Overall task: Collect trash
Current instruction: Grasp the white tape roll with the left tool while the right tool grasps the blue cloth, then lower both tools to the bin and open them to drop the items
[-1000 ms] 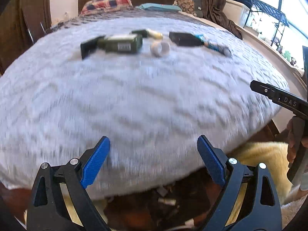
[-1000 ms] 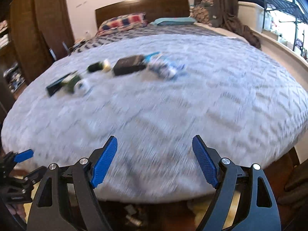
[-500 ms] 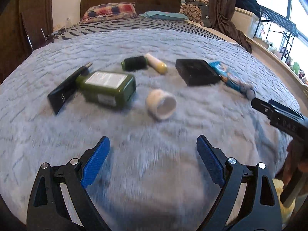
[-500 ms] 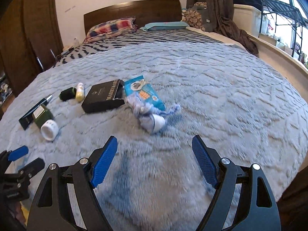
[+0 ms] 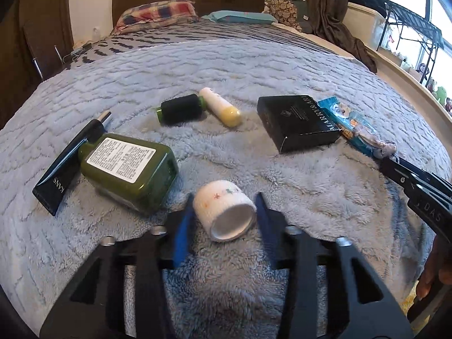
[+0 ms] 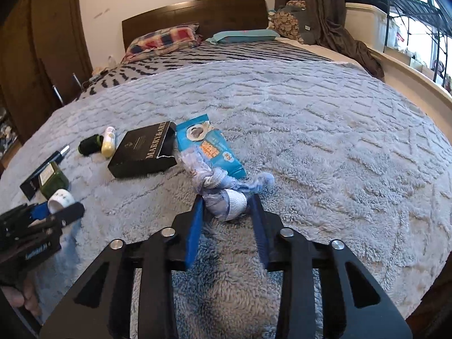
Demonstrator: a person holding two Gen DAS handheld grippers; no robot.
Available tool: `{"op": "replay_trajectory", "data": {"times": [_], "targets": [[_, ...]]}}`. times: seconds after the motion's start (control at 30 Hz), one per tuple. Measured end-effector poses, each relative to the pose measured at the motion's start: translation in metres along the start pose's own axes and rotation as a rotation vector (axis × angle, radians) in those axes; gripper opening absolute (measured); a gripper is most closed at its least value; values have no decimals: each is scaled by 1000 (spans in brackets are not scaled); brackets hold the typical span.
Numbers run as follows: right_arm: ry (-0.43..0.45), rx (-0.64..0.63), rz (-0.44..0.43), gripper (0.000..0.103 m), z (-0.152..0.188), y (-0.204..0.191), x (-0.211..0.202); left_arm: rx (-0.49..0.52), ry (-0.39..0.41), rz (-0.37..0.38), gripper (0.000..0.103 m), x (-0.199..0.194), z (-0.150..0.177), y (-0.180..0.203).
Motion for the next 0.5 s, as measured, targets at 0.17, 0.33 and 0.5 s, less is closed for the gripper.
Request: {"op": "replay_trajectory", "data": {"times": [0.17,0.33,0.5], "targets": [[10,-7,-17,27,3,-4,-13,6,8,12,36,-9,6,-1],[29,-22,-50,27,13,-20,-38,6,18,26,36,-28,22,0],[24,-42,-99,27,30,-40,-60,26,30,38,36,-55,43,5]]}}
Point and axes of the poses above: each gripper's, at about its wrist camera, not at the fingertips, and x roughly the way its jaws point, y to its right, z to its underside, the point moved 9 cm from there along x, roughly the way its jaws point, and after that the axes turned 1 degree about x, right-handed, at the moved point
